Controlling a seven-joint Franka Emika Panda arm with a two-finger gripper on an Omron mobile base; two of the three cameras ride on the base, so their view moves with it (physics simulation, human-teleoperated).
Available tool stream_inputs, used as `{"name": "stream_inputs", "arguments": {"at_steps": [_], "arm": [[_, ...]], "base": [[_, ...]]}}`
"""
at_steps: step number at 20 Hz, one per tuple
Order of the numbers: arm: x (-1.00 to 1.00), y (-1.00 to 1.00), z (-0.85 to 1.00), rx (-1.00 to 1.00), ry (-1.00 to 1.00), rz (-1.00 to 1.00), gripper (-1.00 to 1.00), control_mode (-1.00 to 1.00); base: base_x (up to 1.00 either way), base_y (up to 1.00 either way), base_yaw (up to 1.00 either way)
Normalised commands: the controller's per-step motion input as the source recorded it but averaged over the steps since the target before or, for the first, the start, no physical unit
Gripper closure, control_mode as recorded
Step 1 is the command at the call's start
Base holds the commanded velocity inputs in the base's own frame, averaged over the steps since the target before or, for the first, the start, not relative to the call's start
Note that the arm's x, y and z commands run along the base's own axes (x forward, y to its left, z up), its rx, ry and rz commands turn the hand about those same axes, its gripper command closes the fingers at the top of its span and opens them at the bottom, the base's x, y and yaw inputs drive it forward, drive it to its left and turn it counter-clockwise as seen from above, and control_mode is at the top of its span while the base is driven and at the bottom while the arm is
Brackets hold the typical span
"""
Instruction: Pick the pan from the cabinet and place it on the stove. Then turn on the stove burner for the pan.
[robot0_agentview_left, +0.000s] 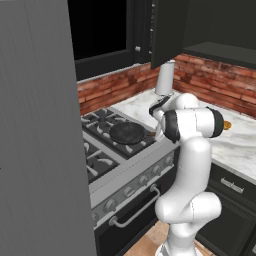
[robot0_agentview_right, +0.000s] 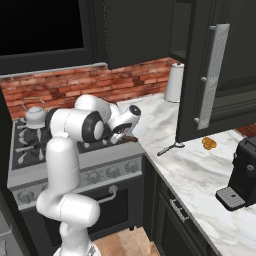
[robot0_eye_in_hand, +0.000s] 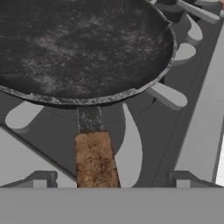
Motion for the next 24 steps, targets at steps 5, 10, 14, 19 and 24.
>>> {"name": "stream_inputs", "arguments": {"at_steps": [5,10,14,19,24], "arm": [[-0.23,-0.03,0.35,0.00,-0.07,0.01,-1.00,-1.00],[-0.38,0.03,0.17,0.00,-0.07,0.01,-1.00,-1.00],[-0.61,0.20,0.09,0.00,-0.09,0.00,-1.00,-1.00],[-0.73,0.22,0.13,0.00,-0.10,0.00,-1.00,-1.00],[-0.86,-0.02,0.06,0.01,-0.14,0.00,-1.00,-1.00]], "base": [[0.00,0.00,0.00],[0.00,0.00,0.00],[0.00,0.00,0.00],[0.00,0.00,0.00],[0.00,0.00,0.00]]}}
